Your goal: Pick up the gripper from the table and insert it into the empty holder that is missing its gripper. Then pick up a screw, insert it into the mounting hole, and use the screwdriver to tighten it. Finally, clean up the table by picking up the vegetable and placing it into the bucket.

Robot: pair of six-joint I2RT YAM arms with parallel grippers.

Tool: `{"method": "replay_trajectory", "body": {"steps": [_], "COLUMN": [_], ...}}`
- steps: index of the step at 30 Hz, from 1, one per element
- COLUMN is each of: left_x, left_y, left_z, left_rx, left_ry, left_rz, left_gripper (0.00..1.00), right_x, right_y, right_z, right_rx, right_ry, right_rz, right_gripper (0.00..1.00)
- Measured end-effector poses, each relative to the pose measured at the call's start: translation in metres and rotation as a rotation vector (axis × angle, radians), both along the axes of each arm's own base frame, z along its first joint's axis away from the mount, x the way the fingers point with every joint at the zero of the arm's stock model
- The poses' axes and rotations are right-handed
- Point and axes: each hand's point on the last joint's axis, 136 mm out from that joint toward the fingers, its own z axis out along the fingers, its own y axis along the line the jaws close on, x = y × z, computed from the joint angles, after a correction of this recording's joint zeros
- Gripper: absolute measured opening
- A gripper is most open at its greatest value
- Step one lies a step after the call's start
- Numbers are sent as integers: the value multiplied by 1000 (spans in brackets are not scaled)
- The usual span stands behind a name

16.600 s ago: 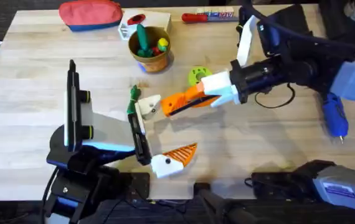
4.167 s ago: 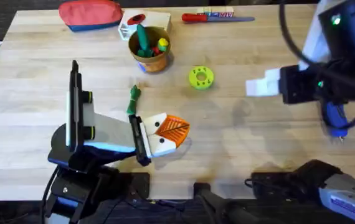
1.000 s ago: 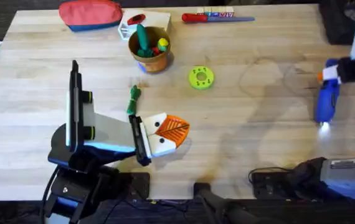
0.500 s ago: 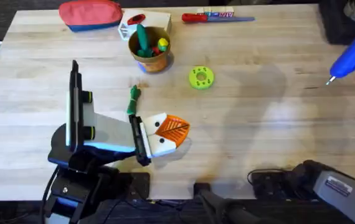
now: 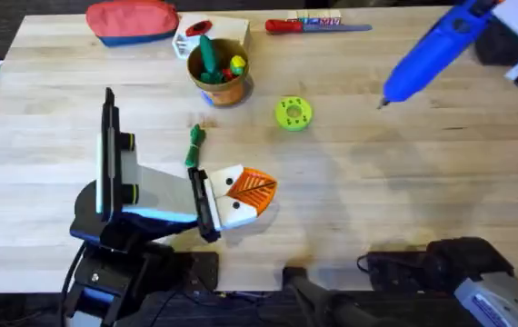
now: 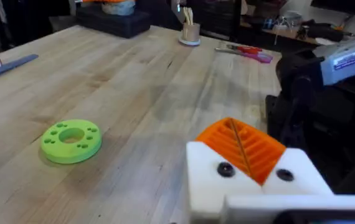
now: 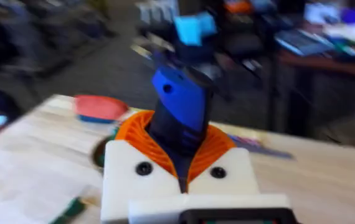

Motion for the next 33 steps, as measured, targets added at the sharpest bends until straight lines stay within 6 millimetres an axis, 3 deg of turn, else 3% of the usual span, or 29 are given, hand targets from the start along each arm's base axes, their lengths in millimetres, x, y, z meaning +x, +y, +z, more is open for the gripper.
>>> {"method": "replay_trajectory", "body": {"steps": [6, 11, 16, 26, 33], "left_x": [0, 0, 0, 0, 0], "left_y": [0, 0, 0, 0, 0], "left_z": [0, 0, 0, 0, 0], "left_rx": [0, 0, 0, 0, 0], "left_ry": [0, 0, 0, 0, 0], "left_rz": [0, 0, 0, 0, 0], "left_gripper": [6, 6, 6, 6, 6], "right_x": [-31, -53, -65, -69, -65], "right_y": [71, 122, 161, 213, 221], "right_z": [16, 10, 10, -11, -14], "right_rx": [114, 167, 190, 191, 193], "right_ry": [-201, -229, -236, -190, -196], "right_rz": [305, 520, 655, 785, 798], "right_gripper": [7, 7, 7, 7, 7]}}
